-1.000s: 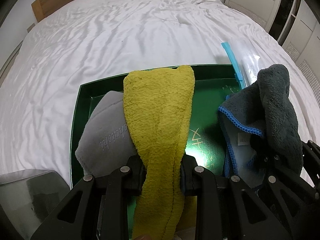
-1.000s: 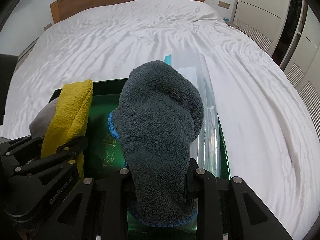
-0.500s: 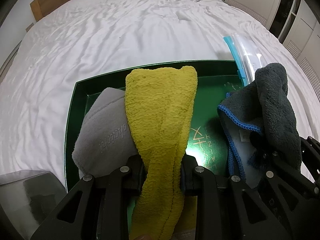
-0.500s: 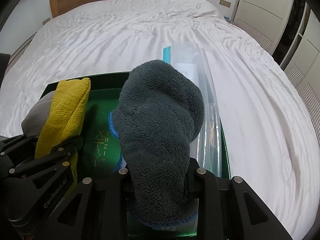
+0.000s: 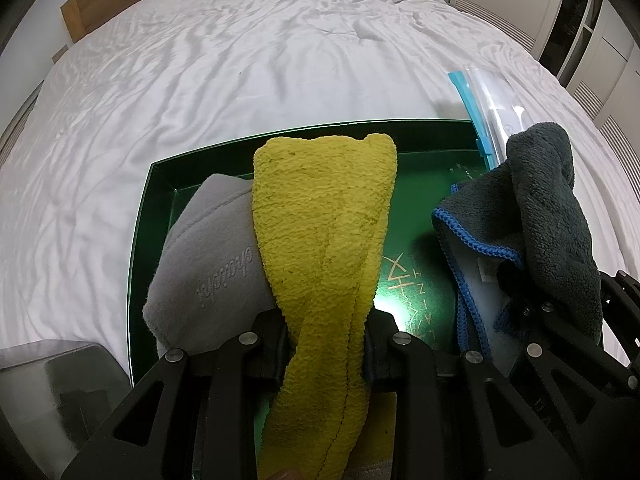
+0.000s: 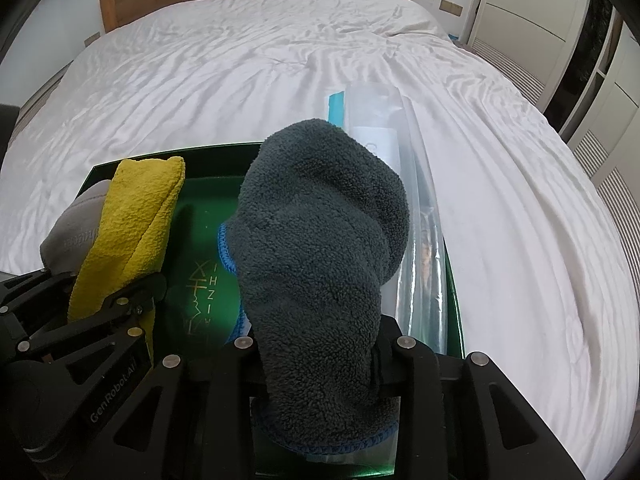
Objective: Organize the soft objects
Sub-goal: 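Lower the yellow towel and dark green towel into the green tray, then open both tools to release the towels in the tray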
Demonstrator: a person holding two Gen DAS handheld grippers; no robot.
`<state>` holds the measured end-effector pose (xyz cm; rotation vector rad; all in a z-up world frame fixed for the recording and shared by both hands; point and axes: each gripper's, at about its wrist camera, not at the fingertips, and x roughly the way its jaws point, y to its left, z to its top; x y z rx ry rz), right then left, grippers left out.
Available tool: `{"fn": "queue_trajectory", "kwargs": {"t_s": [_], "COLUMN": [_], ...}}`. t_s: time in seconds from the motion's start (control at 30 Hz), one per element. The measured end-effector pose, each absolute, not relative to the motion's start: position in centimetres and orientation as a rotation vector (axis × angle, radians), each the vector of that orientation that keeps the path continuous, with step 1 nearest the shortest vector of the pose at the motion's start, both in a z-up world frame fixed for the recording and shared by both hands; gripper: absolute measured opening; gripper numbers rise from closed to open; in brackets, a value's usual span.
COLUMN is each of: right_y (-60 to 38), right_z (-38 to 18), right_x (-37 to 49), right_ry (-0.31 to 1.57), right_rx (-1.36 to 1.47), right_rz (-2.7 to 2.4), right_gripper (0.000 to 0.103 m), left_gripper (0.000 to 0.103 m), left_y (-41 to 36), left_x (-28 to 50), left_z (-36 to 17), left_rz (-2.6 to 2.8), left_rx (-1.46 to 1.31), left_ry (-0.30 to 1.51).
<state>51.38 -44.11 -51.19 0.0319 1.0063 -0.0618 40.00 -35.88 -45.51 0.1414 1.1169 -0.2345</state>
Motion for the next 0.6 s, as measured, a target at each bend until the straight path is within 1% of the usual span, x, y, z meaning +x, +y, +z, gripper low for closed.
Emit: {"fn": "queue_trajectory", "kwargs": {"t_s": [0.13, 0.2, 0.47, 0.6], "right_y": [-44.04, -44.02, -44.06, -43.91], "right_z": [-51.13, -51.1, -50.77, -50.42], "right_x": [51.49, 51.55, 51.38, 51.06], "right_ry": [1.009, 1.012, 1.006, 0.999], "right_rx": [0.024, 0.026, 0.031, 0.029], "right_rz": [-0.059, -0.054, -0.039, -0.035], "right_gripper": [0.034, 0.037, 0.041, 0.045], "left_gripper": [0.026, 0.026, 0.028, 0.029], "left_y": [-35.91, -35.89, -35.85, -35.91], "left_x": [40.01, 40.0, 39.88, 39.77], "left_z": [-45.5, -45.5, -45.39, -45.07], "left_rz": [-0.234, -0.234, -0.235, -0.236], "left_rx": [0.141, 0.141, 0.138, 0.127], "left_ry": [1.117, 1.117, 1.116, 1.11]}}
